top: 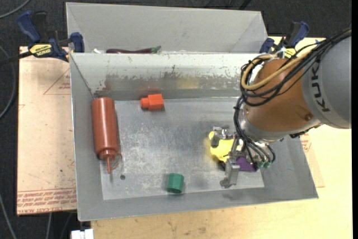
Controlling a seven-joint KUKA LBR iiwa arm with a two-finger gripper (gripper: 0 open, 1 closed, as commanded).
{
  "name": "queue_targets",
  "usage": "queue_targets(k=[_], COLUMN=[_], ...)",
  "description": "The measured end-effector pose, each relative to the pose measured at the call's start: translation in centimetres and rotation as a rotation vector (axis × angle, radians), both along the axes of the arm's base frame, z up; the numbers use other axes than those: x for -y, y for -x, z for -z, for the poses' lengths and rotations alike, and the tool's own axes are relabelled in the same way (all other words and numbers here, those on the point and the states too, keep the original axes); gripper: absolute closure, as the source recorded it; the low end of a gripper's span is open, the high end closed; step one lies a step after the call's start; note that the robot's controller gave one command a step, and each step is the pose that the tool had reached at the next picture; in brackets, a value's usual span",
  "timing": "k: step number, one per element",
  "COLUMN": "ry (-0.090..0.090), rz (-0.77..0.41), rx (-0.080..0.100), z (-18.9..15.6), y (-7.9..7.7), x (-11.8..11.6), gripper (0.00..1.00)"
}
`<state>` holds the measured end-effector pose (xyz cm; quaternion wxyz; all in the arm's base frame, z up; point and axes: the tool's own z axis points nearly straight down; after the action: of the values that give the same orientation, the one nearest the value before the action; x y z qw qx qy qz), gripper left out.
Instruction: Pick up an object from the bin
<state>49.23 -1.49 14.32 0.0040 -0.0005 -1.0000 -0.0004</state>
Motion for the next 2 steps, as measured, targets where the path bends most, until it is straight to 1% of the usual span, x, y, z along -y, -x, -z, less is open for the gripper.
queue_targets(k=[1, 2], ry=[0.000, -0.002], rz=[-0.001, -0.056], rx=[0.008, 0.004], z=[-0.4, -1.0], y=[-0.2, -2.3], x=[0.0, 4.2], gripper=[0.00, 0.00])
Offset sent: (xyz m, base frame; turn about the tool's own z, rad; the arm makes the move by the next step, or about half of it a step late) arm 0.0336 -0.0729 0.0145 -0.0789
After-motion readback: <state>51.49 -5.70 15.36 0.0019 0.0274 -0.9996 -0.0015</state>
